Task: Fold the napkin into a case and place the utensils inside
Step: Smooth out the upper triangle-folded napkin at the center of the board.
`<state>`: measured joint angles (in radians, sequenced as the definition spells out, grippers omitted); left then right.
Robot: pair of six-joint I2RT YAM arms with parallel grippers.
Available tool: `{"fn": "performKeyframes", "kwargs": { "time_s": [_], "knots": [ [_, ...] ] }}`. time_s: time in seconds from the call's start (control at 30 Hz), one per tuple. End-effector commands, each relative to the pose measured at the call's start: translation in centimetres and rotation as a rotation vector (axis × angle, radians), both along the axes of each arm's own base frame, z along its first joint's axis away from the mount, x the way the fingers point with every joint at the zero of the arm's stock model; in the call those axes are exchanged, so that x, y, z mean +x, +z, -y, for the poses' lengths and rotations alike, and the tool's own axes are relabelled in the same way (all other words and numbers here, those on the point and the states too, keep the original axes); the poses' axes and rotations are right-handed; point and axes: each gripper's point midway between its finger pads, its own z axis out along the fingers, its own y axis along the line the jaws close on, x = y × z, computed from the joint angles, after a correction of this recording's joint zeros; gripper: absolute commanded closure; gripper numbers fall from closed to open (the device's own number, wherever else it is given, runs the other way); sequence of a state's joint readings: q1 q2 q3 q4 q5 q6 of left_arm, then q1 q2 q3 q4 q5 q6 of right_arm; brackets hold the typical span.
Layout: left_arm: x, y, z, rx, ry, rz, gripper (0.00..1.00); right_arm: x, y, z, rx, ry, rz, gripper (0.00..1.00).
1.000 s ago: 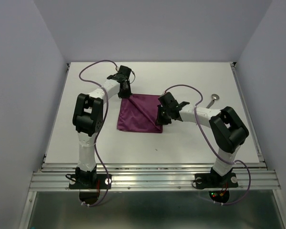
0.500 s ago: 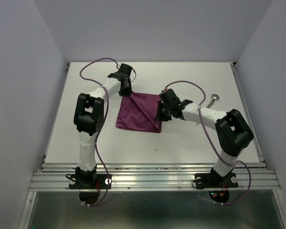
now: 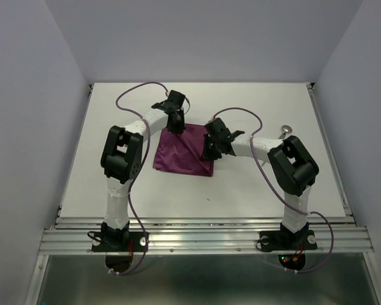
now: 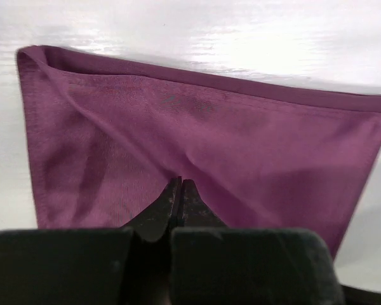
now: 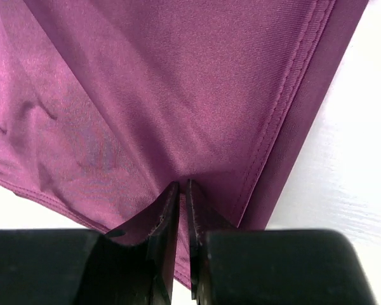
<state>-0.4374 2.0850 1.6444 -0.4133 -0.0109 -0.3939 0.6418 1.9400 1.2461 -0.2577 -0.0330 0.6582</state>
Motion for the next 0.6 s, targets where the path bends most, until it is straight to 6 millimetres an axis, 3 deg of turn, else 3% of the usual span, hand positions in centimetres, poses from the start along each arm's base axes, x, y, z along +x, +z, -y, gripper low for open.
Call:
{"fn": "performKeyframes", "kwargs": {
  "time_s": [0.0,0.1,0.2,0.37,0.43,0.57],
  "knots": [
    [0.0,-3.1,-0.2,0.023,-0.003,-0.051,1.00,0.2,0.6,-0.1,-0.005,0.001,0.029,0.85],
    [0.0,-3.2,-0.1,0.025,-0.003,-0.053,1.00,0.4,2.0,0.6,-0.013,-0.020,0.072,0.85],
    [0.7,-1.5,0.0,0.017,-0.002,-0.017,1.00,0.7,4.6,1.6,-0.024,-0.047,0.139,0.84],
    [1.4,4.0,0.9,-0.027,-0.014,0.086,1.00,2.1,7.3,6.1,-0.043,-0.153,0.202,0.77],
    [1.4,5.9,1.2,-0.040,-0.019,0.120,1.00,2.3,7.3,7.3,-0.060,-0.171,0.203,0.76],
    [0.7,7.5,2.0,-0.049,-0.039,0.140,1.00,3.0,7.0,9.0,-0.070,-0.198,0.189,0.72]
  ]
}}
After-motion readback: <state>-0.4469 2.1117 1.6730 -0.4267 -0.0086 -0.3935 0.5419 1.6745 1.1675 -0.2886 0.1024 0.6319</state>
